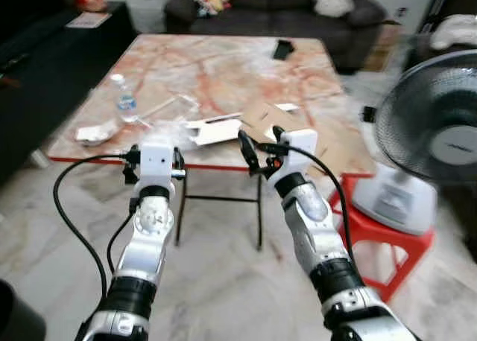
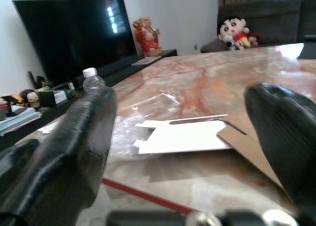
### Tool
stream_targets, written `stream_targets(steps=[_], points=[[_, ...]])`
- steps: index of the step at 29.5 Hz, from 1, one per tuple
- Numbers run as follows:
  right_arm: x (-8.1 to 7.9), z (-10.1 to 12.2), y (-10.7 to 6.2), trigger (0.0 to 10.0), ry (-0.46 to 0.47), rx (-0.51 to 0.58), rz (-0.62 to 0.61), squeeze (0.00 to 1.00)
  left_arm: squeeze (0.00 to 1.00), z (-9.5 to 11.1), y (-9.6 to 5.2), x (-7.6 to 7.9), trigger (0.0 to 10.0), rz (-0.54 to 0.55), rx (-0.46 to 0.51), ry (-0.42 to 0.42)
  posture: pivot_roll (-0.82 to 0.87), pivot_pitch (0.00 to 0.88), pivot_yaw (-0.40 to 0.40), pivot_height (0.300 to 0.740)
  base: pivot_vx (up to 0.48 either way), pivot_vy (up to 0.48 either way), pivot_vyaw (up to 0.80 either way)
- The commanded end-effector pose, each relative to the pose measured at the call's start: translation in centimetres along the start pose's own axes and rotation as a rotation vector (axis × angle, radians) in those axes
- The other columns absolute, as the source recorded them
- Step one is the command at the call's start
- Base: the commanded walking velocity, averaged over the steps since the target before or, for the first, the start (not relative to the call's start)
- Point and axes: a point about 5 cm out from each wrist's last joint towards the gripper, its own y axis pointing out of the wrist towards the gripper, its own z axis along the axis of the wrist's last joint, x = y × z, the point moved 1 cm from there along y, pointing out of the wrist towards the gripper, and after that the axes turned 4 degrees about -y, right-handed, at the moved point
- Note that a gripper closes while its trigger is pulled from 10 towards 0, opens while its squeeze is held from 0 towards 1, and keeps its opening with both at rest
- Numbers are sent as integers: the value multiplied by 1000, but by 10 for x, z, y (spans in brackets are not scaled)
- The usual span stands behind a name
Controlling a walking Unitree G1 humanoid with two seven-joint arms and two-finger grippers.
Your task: Picking trash to rubbish bin
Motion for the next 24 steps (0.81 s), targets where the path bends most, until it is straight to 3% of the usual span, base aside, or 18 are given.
stream_targets(steps=[1, 5, 24], points=[[5, 6, 0, 10000, -12, 22, -9, 0, 0, 7, 0, 6, 10000, -10, 17, -16, -5, 12, -34, 740, 450, 0, 800], [5, 6, 0, 10000, -12, 22, -7, 0, 0, 7, 0, 6, 10000, -11, 20, -15, -5, 12, -34, 740, 453, 0, 653], [5, 6, 1, 10000, 15, 22, -3, 0, 0, 15, 0, 10, 10000, -29, 57, -24, -6, 10, -42, 740, 443, 0, 0]])
